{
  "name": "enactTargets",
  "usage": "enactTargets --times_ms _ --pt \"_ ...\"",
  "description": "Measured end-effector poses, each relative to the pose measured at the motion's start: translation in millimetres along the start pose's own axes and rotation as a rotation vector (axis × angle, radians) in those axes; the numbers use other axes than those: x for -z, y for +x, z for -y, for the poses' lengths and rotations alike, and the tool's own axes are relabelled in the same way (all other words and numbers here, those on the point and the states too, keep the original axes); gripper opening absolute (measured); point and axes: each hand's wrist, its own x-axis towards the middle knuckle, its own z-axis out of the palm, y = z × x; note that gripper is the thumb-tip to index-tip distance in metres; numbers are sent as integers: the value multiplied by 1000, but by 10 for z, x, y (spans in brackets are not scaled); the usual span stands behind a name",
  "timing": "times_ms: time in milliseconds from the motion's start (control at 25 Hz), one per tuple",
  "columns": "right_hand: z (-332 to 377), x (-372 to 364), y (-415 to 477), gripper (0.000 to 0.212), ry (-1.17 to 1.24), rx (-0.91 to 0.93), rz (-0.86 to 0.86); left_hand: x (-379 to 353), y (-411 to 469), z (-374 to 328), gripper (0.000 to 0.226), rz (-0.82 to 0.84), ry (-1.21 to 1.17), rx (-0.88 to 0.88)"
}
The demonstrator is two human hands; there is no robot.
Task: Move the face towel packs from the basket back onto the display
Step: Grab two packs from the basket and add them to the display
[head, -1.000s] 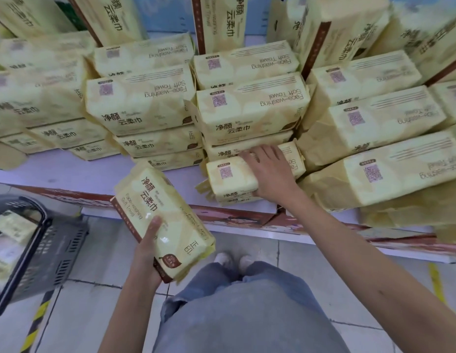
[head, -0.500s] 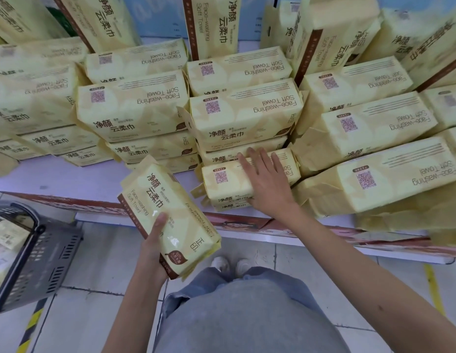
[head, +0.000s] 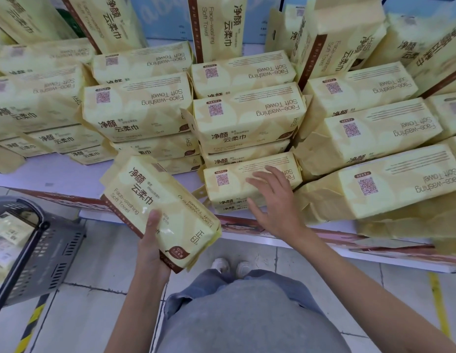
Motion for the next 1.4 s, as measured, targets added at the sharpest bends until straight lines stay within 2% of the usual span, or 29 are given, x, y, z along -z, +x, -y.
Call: enactTargets --times_ms 80,120,280,360,480,600,680,800,920,1080,1160,1240,1400 --pt "135 87 -29 36 164 -78 -35 -96 -54 -29 73 22 -10 -63" --pt "237 170 -12 42 286 -148 7 -153 -78 -42 85 37 -11 -102" --pt "644 416 153 86 950 -576 452 -468 -161 -48 115 126 -37 -205" --pt "702 387 196 97 1231 -679 427 -641 -228 -11 118 196 7 -186" --pt "578 458 302 102 1389 -777 267 -755 -261 -52 104 410 66 -204" --pt "301 681 389 118 1394 -806 154 -680 -131 -332 89 475 101 -272" --pt "185 815 426 122 1390 -739 137 -610 -28 -511 91 486 232 -322" --pt "158 924 448 102 1357 -625 112 -476 73 -667 85 493 417 -370" --pt "204 930 475 82 1251 -604 24 -418 78 -660 97 470 567 -426" --pt "201 832 508 60 1130 -794 -191 -474 74 -316 96 462 663 -457" --pt "167 795 530 56 1048 -840 -264 -505 137 -164 89 450 671 -471" --pt "164 767 547 64 949 -858 -307 -566 184 -62 74 421 685 -485" --pt "177 653 458 107 807 -841 -269 -695 270 29 58 370 679 -506"
